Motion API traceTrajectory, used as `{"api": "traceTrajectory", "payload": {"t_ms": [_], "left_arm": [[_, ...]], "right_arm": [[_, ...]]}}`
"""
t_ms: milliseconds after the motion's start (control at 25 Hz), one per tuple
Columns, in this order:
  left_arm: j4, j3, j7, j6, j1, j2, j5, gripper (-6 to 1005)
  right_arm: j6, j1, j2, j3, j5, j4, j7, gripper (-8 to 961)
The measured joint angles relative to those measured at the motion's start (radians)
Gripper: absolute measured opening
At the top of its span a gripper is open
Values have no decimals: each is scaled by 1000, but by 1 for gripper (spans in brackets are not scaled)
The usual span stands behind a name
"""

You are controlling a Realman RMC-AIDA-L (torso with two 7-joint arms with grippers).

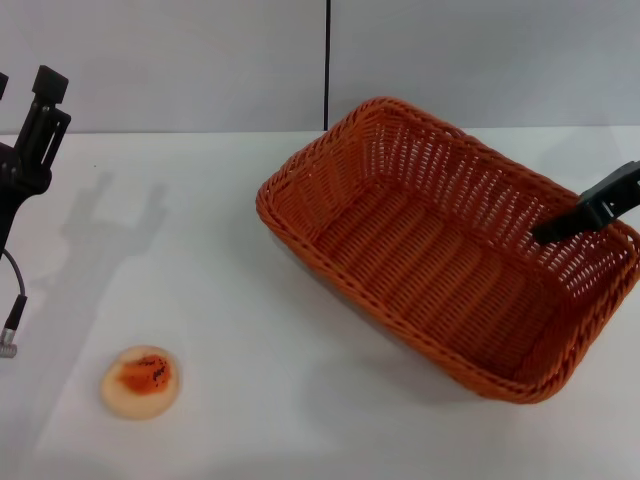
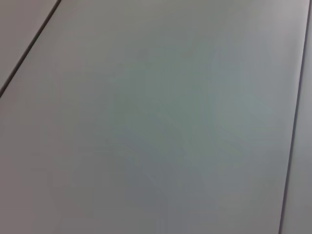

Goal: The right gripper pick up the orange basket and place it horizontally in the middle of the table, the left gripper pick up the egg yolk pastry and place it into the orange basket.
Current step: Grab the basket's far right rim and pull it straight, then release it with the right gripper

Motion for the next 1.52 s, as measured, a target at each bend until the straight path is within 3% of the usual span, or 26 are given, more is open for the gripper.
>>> {"api": "traceTrajectory", "payload": {"t_ms": [360, 560, 840, 1200, 1520], "left_arm": [[3, 8, -3, 1, 0, -1, 0, 784], [8, 13, -12, 1, 5, -1, 0, 784], [10, 13, -12, 1, 8, -1, 0, 785], [11, 8, -12, -14, -2, -1, 0, 785], [12, 6, -6, -14, -8, -1, 0, 785]], "right_arm": [[-9, -4, 0, -1, 4, -3, 0, 370], [-39, -11, -10, 47, 71, -2, 0, 177], [-108, -71, -64, 80, 300, -27, -11, 174], [-132, -130, -81, 201, 480, -26, -101, 179], [-244, -129, -128, 185, 584, -32, -175, 185]]}}
